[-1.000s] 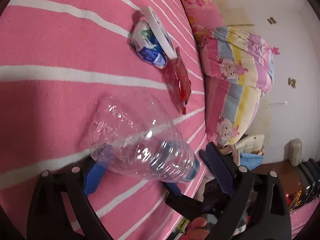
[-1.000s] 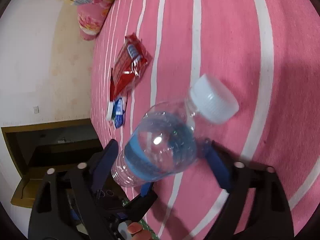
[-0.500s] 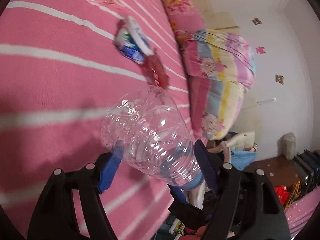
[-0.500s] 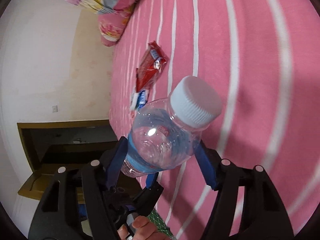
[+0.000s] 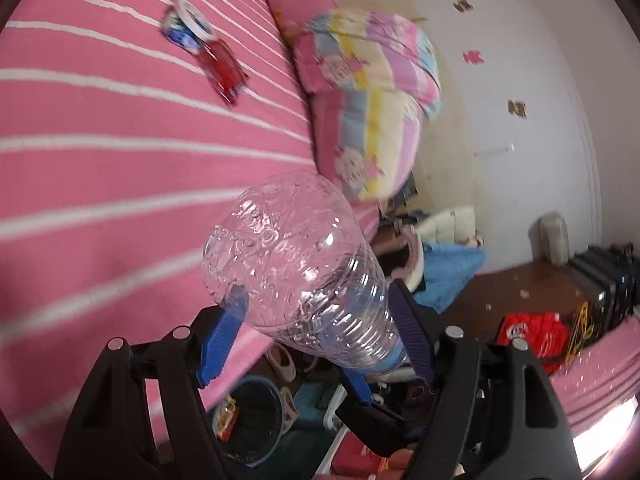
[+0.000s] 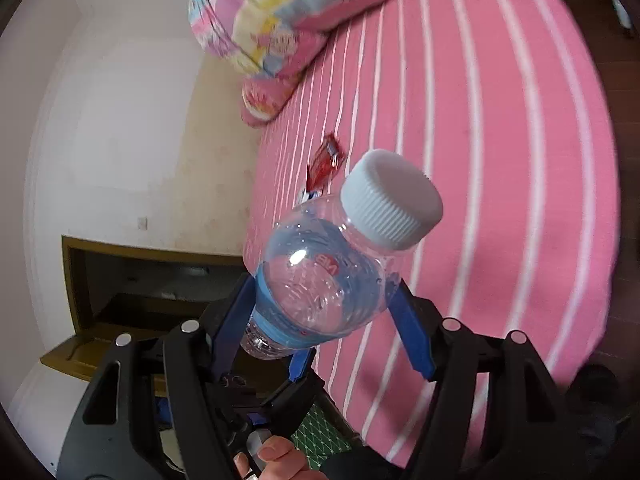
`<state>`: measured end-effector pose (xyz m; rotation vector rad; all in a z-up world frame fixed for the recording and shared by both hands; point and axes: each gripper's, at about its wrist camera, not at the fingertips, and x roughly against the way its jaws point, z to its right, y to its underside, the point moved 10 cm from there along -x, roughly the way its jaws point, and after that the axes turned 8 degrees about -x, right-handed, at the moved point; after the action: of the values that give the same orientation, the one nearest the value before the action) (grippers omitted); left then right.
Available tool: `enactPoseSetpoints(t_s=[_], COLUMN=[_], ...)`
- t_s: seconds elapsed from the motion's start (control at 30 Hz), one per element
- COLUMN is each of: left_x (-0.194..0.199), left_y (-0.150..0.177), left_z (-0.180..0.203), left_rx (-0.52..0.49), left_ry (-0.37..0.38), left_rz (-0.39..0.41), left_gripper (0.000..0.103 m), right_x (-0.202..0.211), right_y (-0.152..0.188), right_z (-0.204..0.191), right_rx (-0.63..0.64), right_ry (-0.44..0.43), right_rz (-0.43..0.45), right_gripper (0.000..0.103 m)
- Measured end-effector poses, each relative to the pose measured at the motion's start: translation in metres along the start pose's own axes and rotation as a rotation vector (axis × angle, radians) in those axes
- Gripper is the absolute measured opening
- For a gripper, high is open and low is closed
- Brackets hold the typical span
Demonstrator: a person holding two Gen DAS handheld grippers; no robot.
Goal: Collect trash
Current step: 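Carry the water bottle over the trash bin with both tools, then open both tools to drop the water bottle into the bin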
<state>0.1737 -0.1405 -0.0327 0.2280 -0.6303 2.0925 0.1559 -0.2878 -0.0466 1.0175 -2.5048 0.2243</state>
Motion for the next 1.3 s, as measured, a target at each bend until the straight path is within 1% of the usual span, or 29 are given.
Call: enactPoseSetpoints(t_s=[0.17, 0.27, 0.3, 0.37, 0.5, 0.67, 0.7, 0.77, 0.8, 0.97, 1.1, 1.17, 1.2, 1.23, 1.27, 1.3], left_x=[-0.014, -0.032, -0.038, -0.053, -0.091, -0.14, -0.148, -0.166, -0.173, -0.212, -0.231, -0.24, -0.247, -0.253, -0.256, -0.261], left_y=[0.054, 0.093, 0.106, 0.128, 0.18, 0.241, 0.248, 0.27, 0.278, 0.315, 0.33, 0.336, 0.342, 0.348, 0.352, 0.355], left_z=[0.038, 0.056, 0.061, 0.067, 0.077, 0.078, 0.077, 0.072, 0.07, 0.051, 0.031, 0.024, 0.022, 0.016, 0.01, 0.004], left_rx=[-0.042, -0.071, -0.08, -0.093, -0.122, -0.157, -0.16, -0.166, -0.168, -0.163, -0.164, -0.168, -0.184, -0.216, -0.24, -0.264], left_ry=[0.007, 0.0, -0.003, -0.01, -0.032, -0.071, -0.077, -0.093, -0.099, -0.136, -0.154, -0.155, -0.153, -0.171, -0.202, -0.234], left_rz=[-0.069, -0.126, -0.147, -0.18, -0.275, -0.397, -0.413, -0.463, -0.478, -0.573, -0.622, -0.65, -0.689, -0.731, -0.751, -0.767], left_gripper=[0.07, 0.07, 0.07, 0.07, 0.07, 0.07, 0.07, 0.07, 0.07, 0.07, 0.07, 0.073, 0.074, 0.078, 0.084, 0.085], right_x=[0.072, 0.11, 0.127, 0.143, 0.193, 0.235, 0.243, 0.255, 0.261, 0.277, 0.28, 0.279, 0.279, 0.28, 0.283, 0.289], right_y=[-0.003, -0.008, -0.01, -0.017, -0.028, -0.038, -0.041, -0.046, -0.049, -0.058, -0.065, -0.068, -0.071, -0.076, -0.079, -0.083], right_z=[0.023, 0.045, 0.058, 0.073, 0.125, 0.182, 0.198, 0.219, 0.234, 0.283, 0.314, 0.325, 0.33, 0.337, 0.345, 0.35], right_rx=[-0.032, -0.072, -0.092, -0.121, -0.208, -0.308, -0.336, -0.371, -0.4, -0.48, -0.539, -0.556, -0.563, -0.553, -0.533, -0.517], right_ry=[-0.029, -0.04, -0.043, -0.046, -0.047, -0.039, -0.036, -0.033, -0.028, -0.003, 0.021, 0.026, 0.034, 0.071, 0.143, 0.207], right_rz=[0.065, 0.101, 0.118, 0.137, 0.189, 0.237, 0.251, 0.264, 0.276, 0.302, 0.314, 0.319, 0.326, 0.335, 0.344, 0.37], right_gripper=[0.067, 0.067, 0.067, 0.067, 0.067, 0.067, 0.067, 0.067, 0.067, 0.067, 0.067, 0.069, 0.071, 0.073, 0.077, 0.087])
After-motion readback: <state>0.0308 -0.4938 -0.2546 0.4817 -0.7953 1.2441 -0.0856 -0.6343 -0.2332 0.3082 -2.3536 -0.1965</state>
